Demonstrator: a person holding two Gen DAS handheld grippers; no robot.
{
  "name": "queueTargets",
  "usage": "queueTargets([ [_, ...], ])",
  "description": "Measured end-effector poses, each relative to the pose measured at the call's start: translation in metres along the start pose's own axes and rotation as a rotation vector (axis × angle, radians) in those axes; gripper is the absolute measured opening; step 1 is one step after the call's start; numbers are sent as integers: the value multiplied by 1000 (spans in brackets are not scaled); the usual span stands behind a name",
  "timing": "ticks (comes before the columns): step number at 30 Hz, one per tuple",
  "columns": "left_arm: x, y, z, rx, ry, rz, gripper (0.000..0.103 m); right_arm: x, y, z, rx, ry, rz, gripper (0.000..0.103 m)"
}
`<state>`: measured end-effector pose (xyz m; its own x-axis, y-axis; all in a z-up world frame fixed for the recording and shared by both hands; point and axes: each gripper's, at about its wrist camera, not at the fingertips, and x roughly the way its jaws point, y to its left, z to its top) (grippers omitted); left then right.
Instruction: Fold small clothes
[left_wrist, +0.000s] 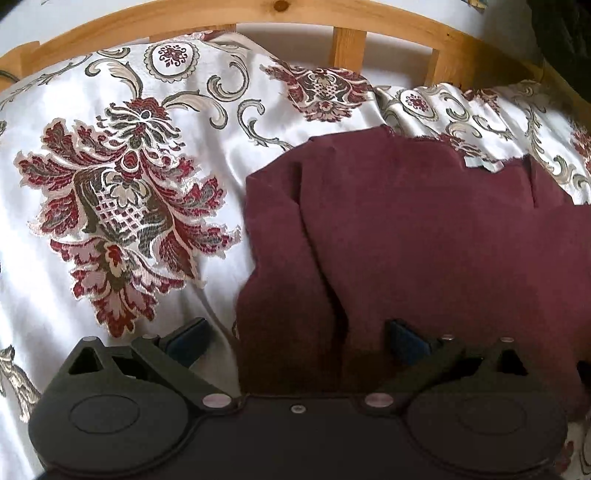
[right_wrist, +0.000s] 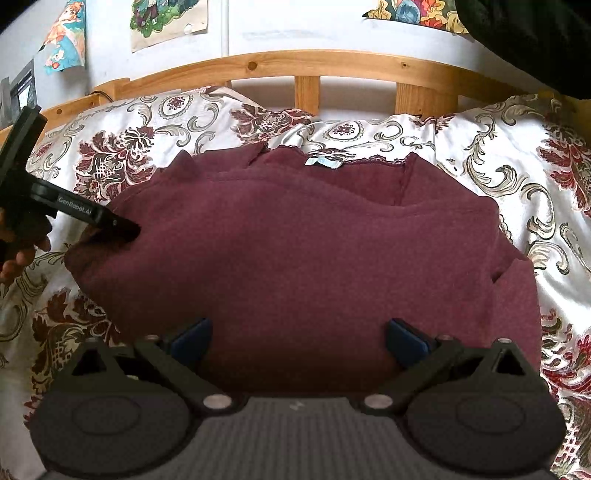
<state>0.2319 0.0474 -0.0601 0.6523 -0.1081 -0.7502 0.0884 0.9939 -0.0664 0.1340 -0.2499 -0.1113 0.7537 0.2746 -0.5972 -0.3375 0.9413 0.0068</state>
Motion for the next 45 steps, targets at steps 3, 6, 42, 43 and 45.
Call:
queueTargets([
  [3,2,3,4,-25,5,-4,102,0,1,0,0,4,1,103],
  [6,2,4,7,-24,1,-5,102,1,1,0,-1,7,2,103],
  [42,-58,-31,28,-180,-88,-115,19,-2,-6,7,9,39,14,103],
  [43,-62,-37,32,-171,-96,-127,19,-5,-9,9,27,33,15,103],
  [45,-71,-49,37,-159,-103,-178,19,-15,-20,13,90,-16,-9,103],
])
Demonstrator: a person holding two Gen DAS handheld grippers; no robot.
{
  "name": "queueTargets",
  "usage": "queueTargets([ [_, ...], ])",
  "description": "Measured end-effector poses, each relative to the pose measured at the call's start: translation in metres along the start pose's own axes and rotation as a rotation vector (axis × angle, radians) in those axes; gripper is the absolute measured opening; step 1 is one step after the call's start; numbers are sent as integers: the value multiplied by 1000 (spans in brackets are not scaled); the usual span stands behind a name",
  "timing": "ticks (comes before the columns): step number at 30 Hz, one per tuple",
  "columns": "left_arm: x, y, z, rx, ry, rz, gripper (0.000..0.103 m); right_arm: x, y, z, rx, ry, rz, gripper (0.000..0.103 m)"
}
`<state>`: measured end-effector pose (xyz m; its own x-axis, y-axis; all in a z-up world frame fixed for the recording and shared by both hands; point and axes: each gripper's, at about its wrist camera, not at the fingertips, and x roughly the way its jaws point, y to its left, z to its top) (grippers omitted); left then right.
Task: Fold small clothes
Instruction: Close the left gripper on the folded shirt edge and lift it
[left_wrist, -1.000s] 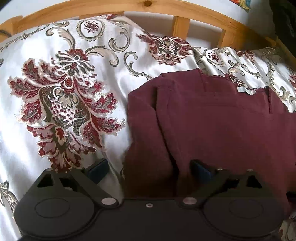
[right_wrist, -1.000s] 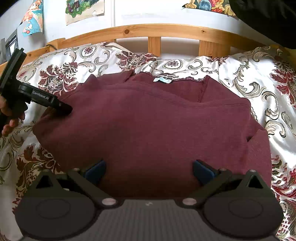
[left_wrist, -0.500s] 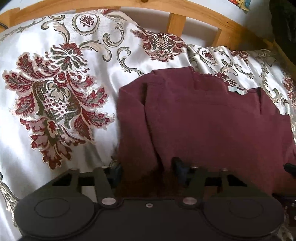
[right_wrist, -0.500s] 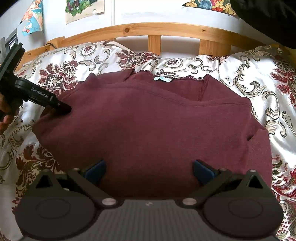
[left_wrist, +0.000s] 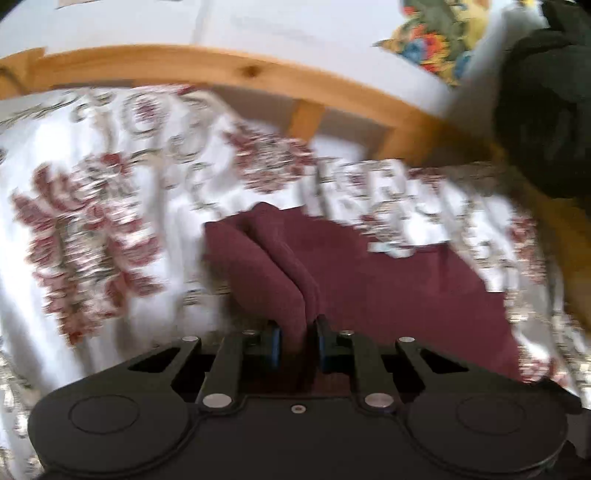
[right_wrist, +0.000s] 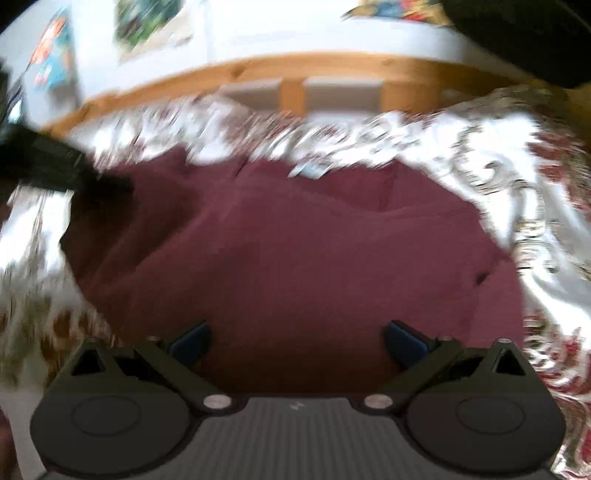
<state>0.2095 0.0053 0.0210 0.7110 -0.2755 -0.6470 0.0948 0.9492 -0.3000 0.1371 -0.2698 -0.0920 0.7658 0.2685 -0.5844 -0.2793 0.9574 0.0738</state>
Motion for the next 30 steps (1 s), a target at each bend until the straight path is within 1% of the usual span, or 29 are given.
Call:
queueTargets([
  [1,-3,-9,2,-3,-1,-34,19,-6,-5,2,34,-33,-19,103],
  [4,-8,-35,3,12,-5,-89,19,-25,-26,10,128,-142,-89,103],
  [6,-8,-54,3,31,-3,-126,18,-36,-40,13,184,-193,-131,103],
  [7,-8,-63,2,41,0,-141,18,-39,-48,15,207,-205,-148,103],
  [9,-3,-81,-1,69,25,-174,18,-41,-62,16,247,-209,-180,103],
  [12,8,-101,-10,123,61,-195,18,-40,-77,15,292,-198,-205,103],
  [13,11,-106,-15,145,73,-202,17,-40,-80,15,303,-196,-208,103],
  [14,15,-111,-20,162,87,-213,12,-39,-83,15,312,-193,-209,103],
  [18,30,-114,-34,166,176,-269,12,-38,-86,14,316,-188,-208,103],
  [19,31,-114,-38,169,189,-275,15,-38,-85,14,315,-184,-204,103],
  [20,31,-114,-41,182,195,-277,20,-37,-85,15,317,-180,-200,103],
  [21,29,-115,-44,199,192,-281,22,-35,-85,14,321,-176,-192,103],
  [22,25,-115,-45,212,184,-282,29,-35,-84,14,325,-172,-183,103],
  [23,19,-115,-47,230,167,-288,40,-34,-85,14,329,-166,-172,103],
  [24,12,-116,-48,244,147,-296,45,-33,-85,15,333,-160,-160,103],
  [26,-6,-114,-50,279,82,-315,64,-31,-84,14,340,-159,-139,103],
  [28,-23,-112,-54,317,21,-325,72,-30,-82,14,344,-169,-105,103],
  [30,-36,-110,-57,351,-32,-337,82,-31,-80,14,347,-199,-56,103],
])
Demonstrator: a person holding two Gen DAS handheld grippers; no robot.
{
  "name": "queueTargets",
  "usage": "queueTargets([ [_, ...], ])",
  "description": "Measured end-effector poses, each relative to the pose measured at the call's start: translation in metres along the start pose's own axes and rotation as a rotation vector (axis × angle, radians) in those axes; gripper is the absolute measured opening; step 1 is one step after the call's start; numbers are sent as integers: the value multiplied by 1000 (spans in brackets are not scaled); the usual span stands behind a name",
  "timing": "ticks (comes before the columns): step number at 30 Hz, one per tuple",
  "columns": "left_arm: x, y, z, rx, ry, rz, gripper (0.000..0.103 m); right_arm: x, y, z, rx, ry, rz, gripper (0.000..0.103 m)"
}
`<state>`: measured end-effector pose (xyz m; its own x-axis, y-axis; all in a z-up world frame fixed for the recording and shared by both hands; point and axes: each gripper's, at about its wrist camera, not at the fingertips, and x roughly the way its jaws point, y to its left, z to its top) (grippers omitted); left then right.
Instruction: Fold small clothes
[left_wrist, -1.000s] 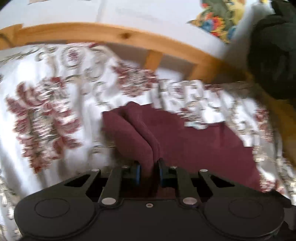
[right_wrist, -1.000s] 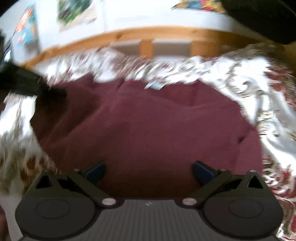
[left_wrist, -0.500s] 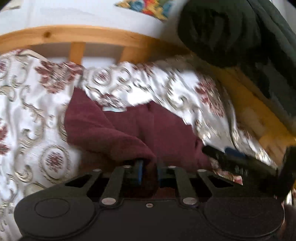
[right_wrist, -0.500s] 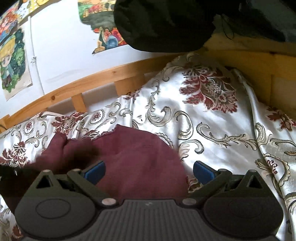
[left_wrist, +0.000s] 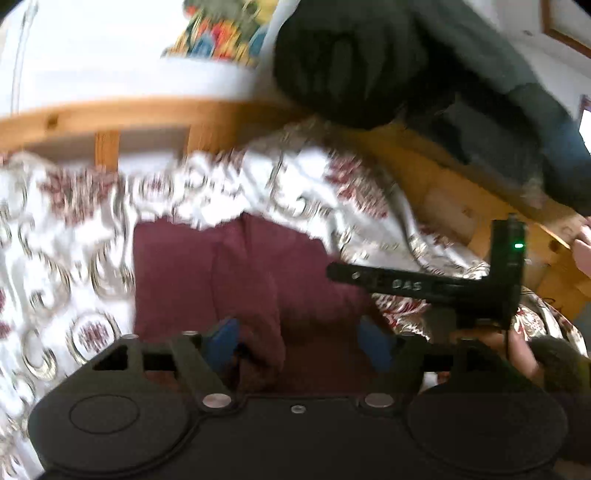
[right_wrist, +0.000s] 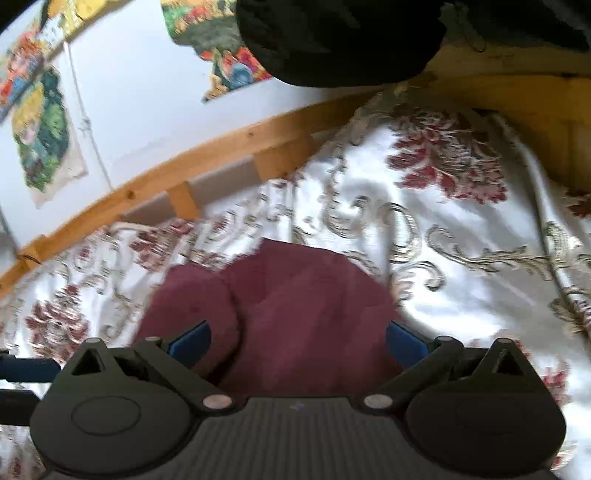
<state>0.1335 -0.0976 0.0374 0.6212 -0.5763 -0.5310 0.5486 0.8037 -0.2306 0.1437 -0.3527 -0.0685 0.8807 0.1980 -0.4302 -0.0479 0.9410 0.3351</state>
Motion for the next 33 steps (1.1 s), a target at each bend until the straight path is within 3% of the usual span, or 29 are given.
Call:
queueTargets([
  [2,-8,-3,-4,41,-23,18,95,-1,2,-1,10,-23,93,103],
  [4,-7,-3,-8,70,-7,72,98,0,5,-2,25,-30,203,103],
  [7,2,0,-16,86,79,143,98,12,12,-5,50,33,336,103],
  [13,14,3,-35,174,183,234,98,45,23,-15,70,159,411,103],
  [15,19,2,-38,225,224,280,93,54,21,-16,86,161,423,101],
  [17,22,1,-42,267,249,311,81,64,19,-17,108,163,416,95],
  [21,26,2,-42,285,255,334,62,79,16,-17,111,163,376,77],
  [23,26,1,-41,296,243,340,44,88,15,-17,144,179,370,70],
  [26,23,0,-39,284,216,334,27,98,15,-16,158,202,348,37],
  [27,22,-2,-38,278,205,329,25,98,17,-16,145,199,338,27],
  [30,16,-9,-35,276,157,287,19,91,18,-13,121,158,323,17],
  [33,13,-19,-33,285,121,229,18,79,15,-1,119,104,320,14],
])
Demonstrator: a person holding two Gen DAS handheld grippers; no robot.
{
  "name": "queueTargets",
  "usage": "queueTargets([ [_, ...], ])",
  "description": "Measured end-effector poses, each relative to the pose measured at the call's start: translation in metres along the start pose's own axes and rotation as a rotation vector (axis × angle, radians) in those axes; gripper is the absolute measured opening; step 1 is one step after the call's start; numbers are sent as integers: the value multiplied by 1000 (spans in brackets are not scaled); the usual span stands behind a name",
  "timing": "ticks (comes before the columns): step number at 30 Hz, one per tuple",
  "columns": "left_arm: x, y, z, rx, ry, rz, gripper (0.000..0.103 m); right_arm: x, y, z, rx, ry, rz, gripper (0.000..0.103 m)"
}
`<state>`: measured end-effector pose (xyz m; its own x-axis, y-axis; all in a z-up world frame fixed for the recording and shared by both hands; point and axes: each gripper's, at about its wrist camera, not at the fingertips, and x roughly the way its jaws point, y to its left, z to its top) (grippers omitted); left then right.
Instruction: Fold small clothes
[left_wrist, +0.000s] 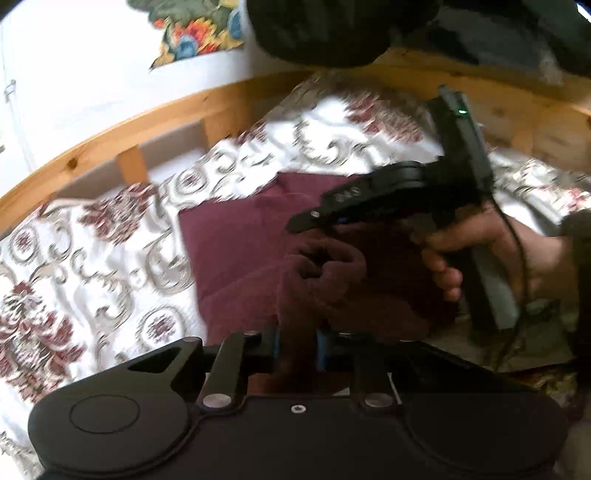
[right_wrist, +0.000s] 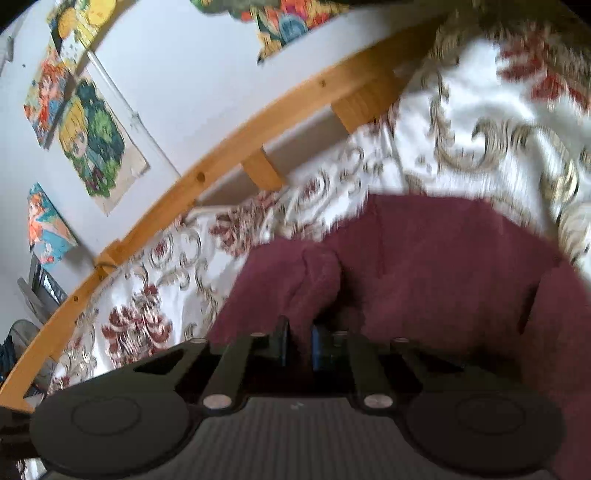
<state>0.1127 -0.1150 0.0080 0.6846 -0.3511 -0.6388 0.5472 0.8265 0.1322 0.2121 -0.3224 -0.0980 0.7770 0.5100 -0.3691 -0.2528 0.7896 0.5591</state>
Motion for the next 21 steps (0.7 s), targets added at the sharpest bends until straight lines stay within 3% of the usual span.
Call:
queueTargets([
  [6,1,-18,11,30,-52,-77,17,-23,4,22,-50,-85,-29,12],
  [15,20,-49,25,62,-80,-182,17,-51,9,32,-174,-144,-110,12],
  [21,34,-61,33,69,-83,-251,16,-68,3,36,-185,-167,-162,12],
])
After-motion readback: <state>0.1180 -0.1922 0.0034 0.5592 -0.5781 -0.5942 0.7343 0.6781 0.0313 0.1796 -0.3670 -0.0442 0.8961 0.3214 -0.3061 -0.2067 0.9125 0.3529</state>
